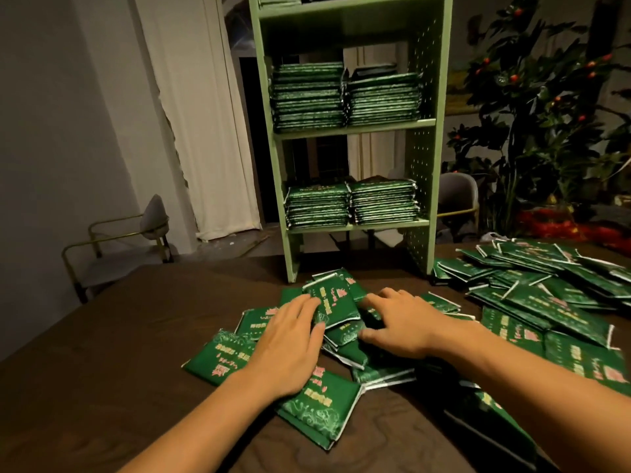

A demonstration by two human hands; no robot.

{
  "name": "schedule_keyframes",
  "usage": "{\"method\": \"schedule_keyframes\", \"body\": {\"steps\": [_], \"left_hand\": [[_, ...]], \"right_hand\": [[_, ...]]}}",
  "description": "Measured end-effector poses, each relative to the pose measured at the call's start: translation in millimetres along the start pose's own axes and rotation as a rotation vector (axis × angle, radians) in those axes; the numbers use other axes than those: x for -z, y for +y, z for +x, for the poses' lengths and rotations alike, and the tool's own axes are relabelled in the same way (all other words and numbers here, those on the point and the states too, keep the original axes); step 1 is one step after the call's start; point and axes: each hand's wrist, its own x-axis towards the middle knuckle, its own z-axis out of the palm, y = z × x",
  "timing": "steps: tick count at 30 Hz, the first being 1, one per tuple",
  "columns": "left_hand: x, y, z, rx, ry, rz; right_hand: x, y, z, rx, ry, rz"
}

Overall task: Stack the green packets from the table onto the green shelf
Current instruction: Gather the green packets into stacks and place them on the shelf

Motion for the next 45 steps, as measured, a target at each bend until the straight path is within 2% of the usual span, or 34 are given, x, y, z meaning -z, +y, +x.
{"method": "schedule_keyframes", "body": {"steps": [4,10,12,16,21,23,25,28,30,32,34,37,38,41,45], "left_hand": [[-14,5,15,0.040,0.108,-0.055],[-23,0,22,0.050,0.082,-0.134],[-24,-4,22,0.035,0.066,-0.139],[-26,-8,22,0.031,0.054,-0.152],[-22,-6,18,0.057,0.044,-0.238],[-21,-8,16,0.062,0.049,-0.262],[-21,-6,14,0.092,0.070,-0.251],[-10,1,11,0.133,0.201,-0.333],[0,12,7,0.121,0.245,-0.585],[5,24,4,0.096,0.191,-0.847],[2,33,3,0.127,0.147,-0.964],[-1,40,3,0.208,0.166,-0.976],[-2,40,3,0.218,0.162,-1.034],[3,41,2,0.190,0.117,-1.223],[3,37,4,0.238,0.166,-1.197]], "right_hand": [[0,4,-4,0.033,-0.078,0.015],[-3,19,-12,0.178,-0.091,0.133],[-7,23,-12,0.206,-0.028,0.181],[-25,28,-7,0.283,0.220,0.113],[-29,36,-7,0.372,0.522,0.168],[-24,35,-14,0.327,0.614,0.380],[-15,31,-20,0.246,0.672,0.740],[-6,21,-21,0.150,0.555,1.305],[-11,14,-21,0.100,0.444,1.432],[-17,4,-21,0.065,0.379,1.471],[-23,-4,-20,0.052,0.358,1.434],[-27,-4,-17,0.075,0.510,1.063],[-26,-1,-17,0.060,0.565,1.007],[-21,2,-19,0.011,0.644,1.017],[-22,4,-17,-0.078,0.637,1.085]]}}
